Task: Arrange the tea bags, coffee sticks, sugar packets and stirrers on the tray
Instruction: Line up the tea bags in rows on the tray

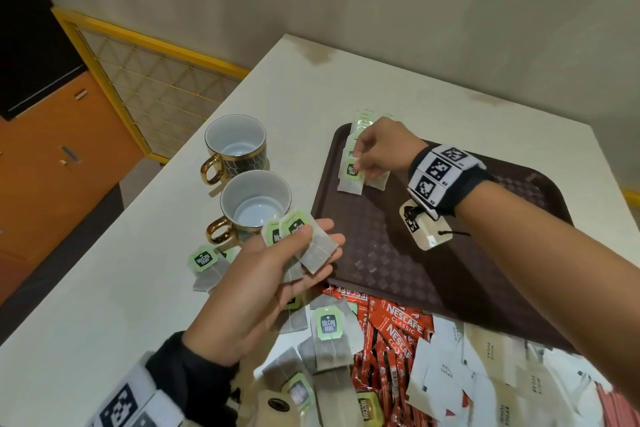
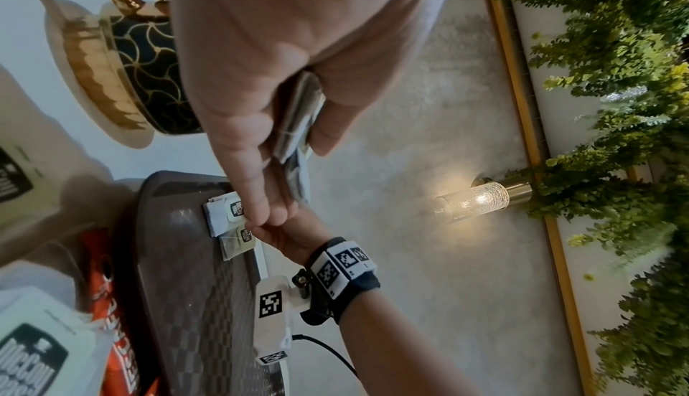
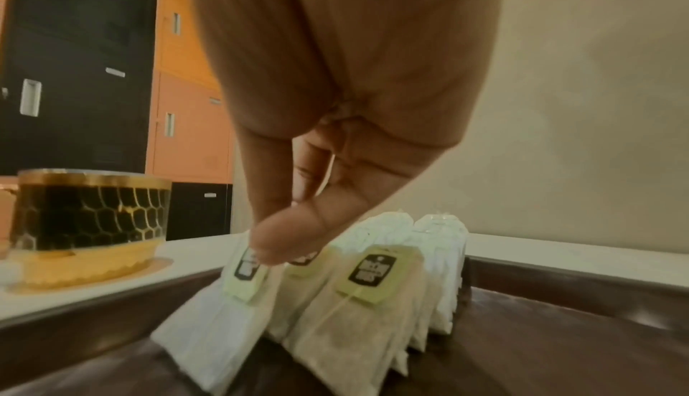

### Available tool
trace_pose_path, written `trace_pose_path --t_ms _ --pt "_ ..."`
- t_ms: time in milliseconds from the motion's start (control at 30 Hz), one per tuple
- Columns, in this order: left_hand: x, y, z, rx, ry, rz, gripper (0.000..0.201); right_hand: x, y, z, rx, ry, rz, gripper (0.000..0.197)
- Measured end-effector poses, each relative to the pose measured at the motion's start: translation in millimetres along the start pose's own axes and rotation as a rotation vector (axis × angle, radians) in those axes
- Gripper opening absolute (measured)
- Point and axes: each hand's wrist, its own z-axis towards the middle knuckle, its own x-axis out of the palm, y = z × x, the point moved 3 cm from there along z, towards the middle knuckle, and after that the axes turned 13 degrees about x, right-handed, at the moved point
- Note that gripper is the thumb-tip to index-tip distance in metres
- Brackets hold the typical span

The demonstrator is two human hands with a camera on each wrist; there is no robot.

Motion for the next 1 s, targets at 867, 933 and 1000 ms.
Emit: trace_pose_path --t_ms 867,933,1000 --pt "22 2 0 -0.221 0.197 -0.014 0.029 15 12 -137 -0.44 0.325 -0.03 0.017" --pt "24 2 -1 -0.214 0.205 -0.009 0.03 6 2 -137 -0.394 0.269 0.039 0.014" --pt "22 2 0 -0.193 0.183 -0.003 0.033 -8 -8 -140 -0.373 0.2 0.075 0.012"
